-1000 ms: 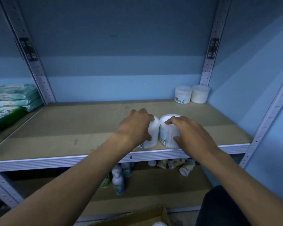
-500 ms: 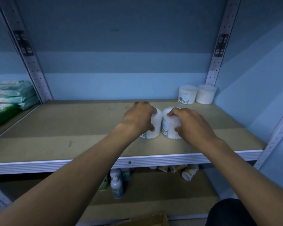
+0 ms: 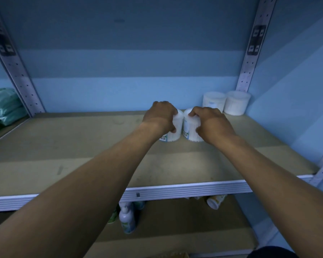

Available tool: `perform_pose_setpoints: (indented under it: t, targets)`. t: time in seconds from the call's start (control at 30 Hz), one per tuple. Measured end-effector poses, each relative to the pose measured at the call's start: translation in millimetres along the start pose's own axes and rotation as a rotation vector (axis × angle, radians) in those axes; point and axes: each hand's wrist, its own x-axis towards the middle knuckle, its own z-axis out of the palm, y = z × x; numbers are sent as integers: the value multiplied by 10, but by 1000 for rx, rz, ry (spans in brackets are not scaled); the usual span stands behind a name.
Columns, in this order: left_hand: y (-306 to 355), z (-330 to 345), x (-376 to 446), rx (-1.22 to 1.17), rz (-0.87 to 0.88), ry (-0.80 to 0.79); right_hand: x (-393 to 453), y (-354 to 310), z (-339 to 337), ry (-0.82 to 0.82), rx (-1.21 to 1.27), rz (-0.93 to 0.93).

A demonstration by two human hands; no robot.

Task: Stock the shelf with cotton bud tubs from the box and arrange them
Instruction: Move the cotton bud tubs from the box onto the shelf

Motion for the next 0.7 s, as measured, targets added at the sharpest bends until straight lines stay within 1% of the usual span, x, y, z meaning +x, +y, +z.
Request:
perform_pose_setpoints:
  t: [0.17,0.53,0.7]
  targets:
    - [-13,72,253,19,6,22,268,62,89,-11,-1,36]
    - [-78,272,803,19,-27,62,725,280,344,86,36,-29]
    - [-111,386,1015,17,-45,102,953,356,468,116,45,-27]
